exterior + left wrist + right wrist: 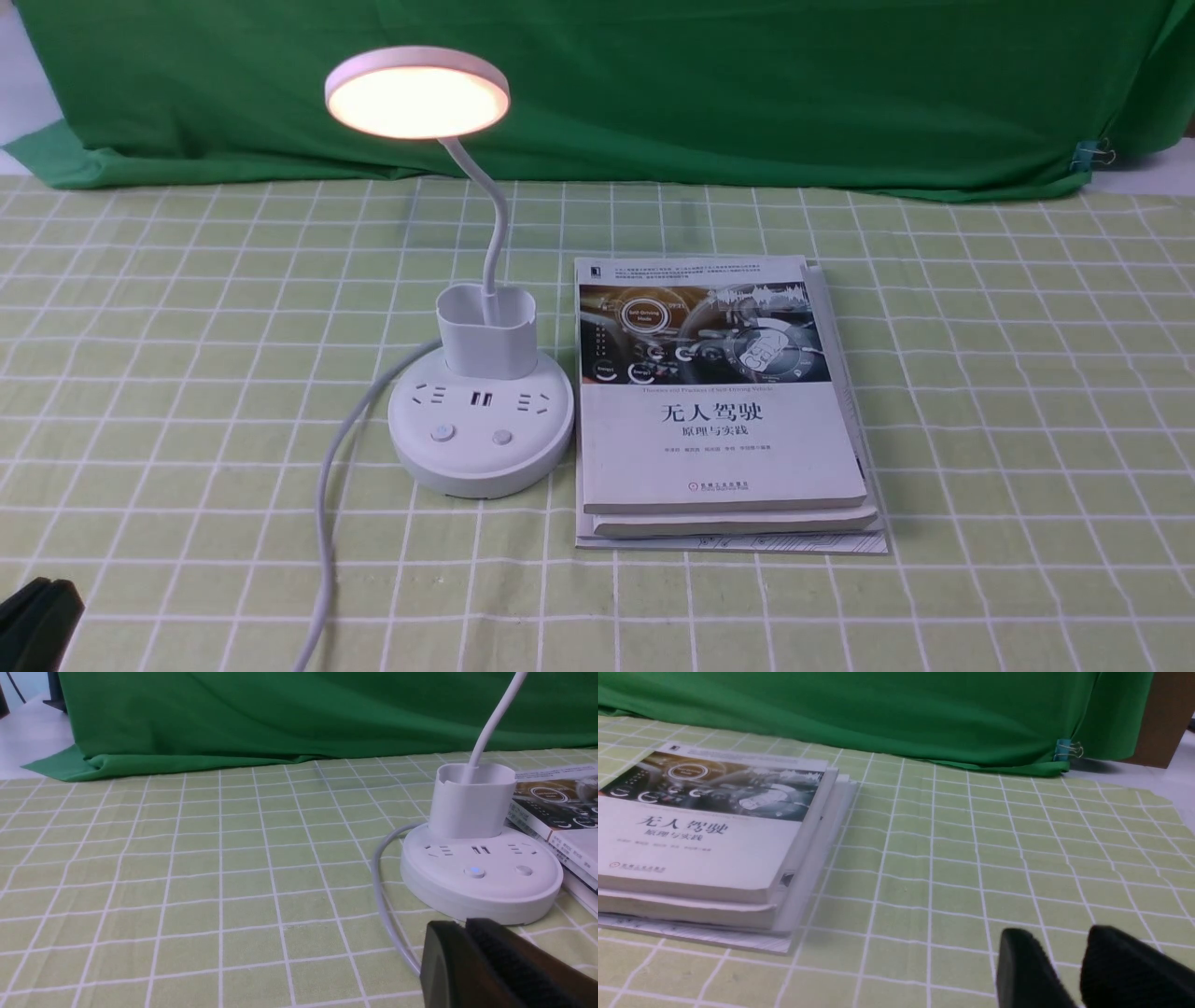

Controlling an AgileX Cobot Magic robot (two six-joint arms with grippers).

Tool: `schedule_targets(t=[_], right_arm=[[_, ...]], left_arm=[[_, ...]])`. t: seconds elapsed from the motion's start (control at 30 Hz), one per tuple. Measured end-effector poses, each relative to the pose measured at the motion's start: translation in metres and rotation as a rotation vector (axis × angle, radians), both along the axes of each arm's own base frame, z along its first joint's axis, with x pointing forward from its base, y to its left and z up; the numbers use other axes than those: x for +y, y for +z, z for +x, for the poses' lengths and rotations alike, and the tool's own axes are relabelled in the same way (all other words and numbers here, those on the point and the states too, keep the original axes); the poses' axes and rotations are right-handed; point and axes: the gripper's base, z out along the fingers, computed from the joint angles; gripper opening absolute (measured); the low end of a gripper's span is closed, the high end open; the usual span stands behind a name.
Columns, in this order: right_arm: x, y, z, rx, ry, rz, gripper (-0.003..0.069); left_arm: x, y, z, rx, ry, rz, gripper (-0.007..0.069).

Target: Turn on the table lamp on the green coffee tablecloth with your hand.

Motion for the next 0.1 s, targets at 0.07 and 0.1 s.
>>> schedule_targets(t=[0.07, 0.1], right_arm=[[0.0, 0.0, 0.0, 0.0, 0.0, 0.0, 0.0245], [0.0, 0.0, 0.0, 0.0, 0.0, 0.0, 0.0245]], left_arm=[[0.0, 0.0, 0.0, 0.0, 0.0, 0.0, 0.0019], [0.0, 0.0, 0.0, 0.0, 0.0, 0.0, 0.0019]])
